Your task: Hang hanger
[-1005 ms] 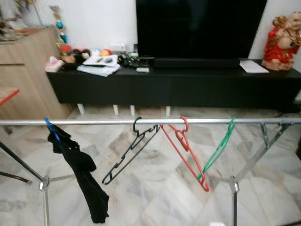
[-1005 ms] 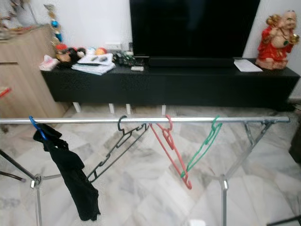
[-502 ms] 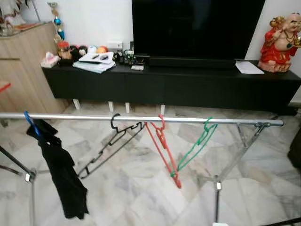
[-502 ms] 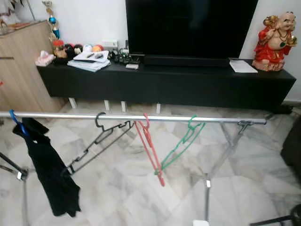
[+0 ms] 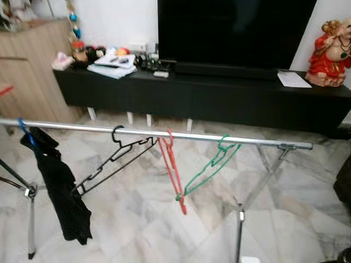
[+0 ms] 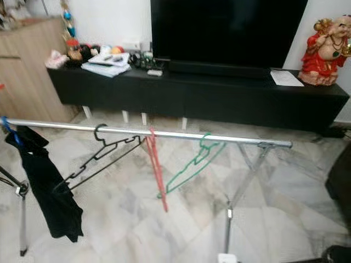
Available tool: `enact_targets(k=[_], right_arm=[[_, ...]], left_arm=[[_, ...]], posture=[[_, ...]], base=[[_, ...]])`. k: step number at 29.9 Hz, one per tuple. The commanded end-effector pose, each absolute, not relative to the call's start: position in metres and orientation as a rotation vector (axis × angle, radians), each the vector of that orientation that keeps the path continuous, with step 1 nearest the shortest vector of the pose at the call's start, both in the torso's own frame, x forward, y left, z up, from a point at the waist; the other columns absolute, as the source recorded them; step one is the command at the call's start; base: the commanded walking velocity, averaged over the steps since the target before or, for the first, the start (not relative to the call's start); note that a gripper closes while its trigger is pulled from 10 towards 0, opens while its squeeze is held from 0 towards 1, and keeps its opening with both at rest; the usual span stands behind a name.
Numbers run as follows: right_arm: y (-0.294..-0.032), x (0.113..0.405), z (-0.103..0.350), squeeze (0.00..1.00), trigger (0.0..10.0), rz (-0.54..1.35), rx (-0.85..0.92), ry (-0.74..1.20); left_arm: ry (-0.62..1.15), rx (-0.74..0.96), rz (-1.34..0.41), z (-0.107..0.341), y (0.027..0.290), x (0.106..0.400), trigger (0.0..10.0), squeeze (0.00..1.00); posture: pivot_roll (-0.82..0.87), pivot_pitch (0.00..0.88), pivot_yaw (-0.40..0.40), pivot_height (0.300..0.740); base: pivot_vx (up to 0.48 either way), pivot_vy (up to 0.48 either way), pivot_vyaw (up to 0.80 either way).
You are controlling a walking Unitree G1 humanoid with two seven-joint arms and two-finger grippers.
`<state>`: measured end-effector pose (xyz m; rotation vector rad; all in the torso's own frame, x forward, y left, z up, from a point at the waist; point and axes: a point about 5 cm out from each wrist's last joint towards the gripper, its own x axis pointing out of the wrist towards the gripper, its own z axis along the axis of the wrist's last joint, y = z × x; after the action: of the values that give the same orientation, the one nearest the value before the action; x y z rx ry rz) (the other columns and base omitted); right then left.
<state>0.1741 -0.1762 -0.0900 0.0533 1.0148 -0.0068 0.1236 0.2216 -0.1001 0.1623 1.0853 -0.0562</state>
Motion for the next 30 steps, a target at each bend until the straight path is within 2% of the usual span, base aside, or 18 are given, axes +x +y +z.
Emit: enact_targets(k=[1,8,11,14,22,30], right_arm=[[-0.184,0.172,-0.09,0.0,10.0,-0.036,0.047,1.015],[-0.184,0.172,-0.09,0.0,10.0,-0.048,0.049,1.01],[-0.184,0.172,-0.09,0.0,10.0,-0.054,0.053,1.009],[-0.184,0.171,-0.091,0.0,10.0,-0.062,0.054,1.014],[-0.184,0.172,-0.09,0.0,10.0,-0.053,0.048,1.019],[-0.182,0.172,-0.09,0.0,10.0,-0.049,0.05,1.019]], left_arm=[[1.104,0.184,-0.074,-0.101,0.226,0.116,10.0,0.0],[1.126,0.185,-0.044,-0.1,0.245,0.103,10.0,0.0],[1.126,0.181,-0.044,-0.1,0.246,0.103,10.0,0.0],[1.121,0.17,-0.049,-0.102,0.235,0.104,10.0,0.0],[1.111,0.15,-0.066,-0.105,0.216,0.111,10.0,0.0],[1.105,0.157,-0.062,-0.103,0.217,0.116,10.0,0.0]], posture=[[0.03,0.0,0.004,0.74],[0.03,0.0,0.005,0.74],[0.03,0.0,0.005,0.74],[0.02,0.0,0.006,0.74],[0.03,0.0,0.004,0.74],[0.04,0.0,0.008,0.74]], base=[[0.0,-0.277,0.0],[0.0,-0.199,0.0],[0.0,0.0,0.0],[0.0,0.0,0.0],[0.0,0.0,-0.77],[0.0,0.0,-0.76]])
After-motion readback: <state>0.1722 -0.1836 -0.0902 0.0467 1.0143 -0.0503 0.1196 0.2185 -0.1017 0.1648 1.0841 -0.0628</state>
